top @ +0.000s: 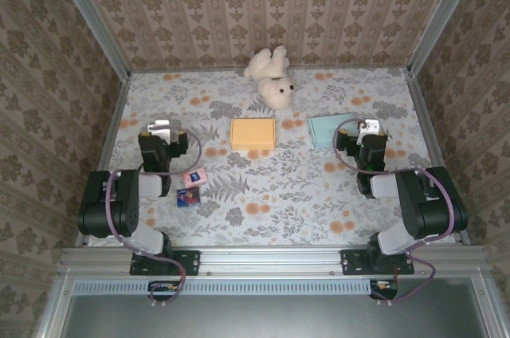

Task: Fold the paper box

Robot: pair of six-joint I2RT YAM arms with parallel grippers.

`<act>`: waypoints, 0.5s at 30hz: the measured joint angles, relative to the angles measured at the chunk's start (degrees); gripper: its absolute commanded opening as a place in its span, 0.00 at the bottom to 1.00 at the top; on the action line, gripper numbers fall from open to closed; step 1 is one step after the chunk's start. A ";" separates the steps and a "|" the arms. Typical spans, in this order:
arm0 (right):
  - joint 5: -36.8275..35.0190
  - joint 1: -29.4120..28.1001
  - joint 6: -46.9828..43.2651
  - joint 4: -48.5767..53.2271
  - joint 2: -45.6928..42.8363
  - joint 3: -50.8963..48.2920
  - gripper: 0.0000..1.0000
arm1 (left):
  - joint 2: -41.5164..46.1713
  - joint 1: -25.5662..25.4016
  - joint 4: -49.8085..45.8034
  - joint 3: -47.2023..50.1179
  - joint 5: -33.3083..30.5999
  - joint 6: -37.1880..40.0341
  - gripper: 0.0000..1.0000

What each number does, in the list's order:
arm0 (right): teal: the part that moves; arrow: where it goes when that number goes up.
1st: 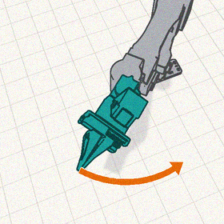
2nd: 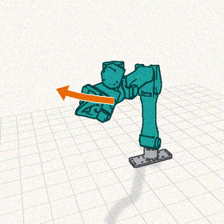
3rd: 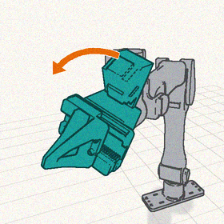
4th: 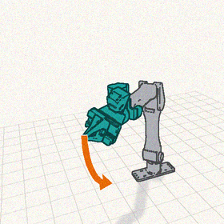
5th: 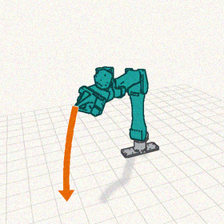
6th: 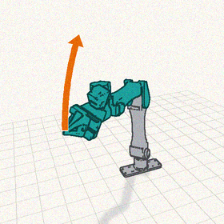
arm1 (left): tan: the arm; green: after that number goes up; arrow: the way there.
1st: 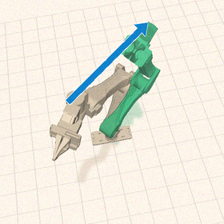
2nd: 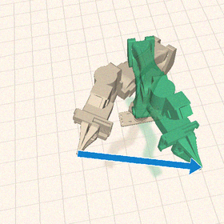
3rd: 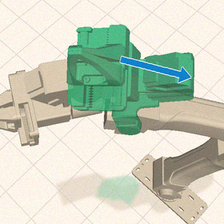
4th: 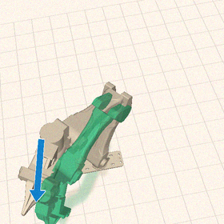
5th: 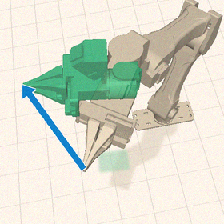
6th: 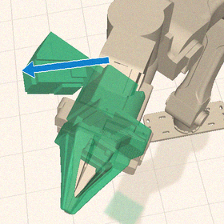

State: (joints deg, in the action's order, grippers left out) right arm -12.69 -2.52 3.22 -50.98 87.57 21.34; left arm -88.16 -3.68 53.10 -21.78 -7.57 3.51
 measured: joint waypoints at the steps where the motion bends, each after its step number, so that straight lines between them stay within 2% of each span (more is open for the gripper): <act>1: 0.00 0.00 0.00 0.00 0.00 0.00 1.00 | -0.02 -0.98 0.59 0.52 -1.03 0.15 1.00; 3: 0.00 0.00 0.00 0.00 0.00 0.00 1.00 | -0.07 -2.21 0.76 1.09 -1.97 0.22 1.00; 15: 0.00 0.00 0.00 0.00 0.00 0.04 1.00 | -0.09 -2.40 1.44 1.46 -5.79 0.42 1.00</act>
State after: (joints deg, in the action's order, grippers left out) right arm -12.69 -2.52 3.22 -50.98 87.57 21.39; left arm -88.25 -6.09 54.54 -20.32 -13.37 3.92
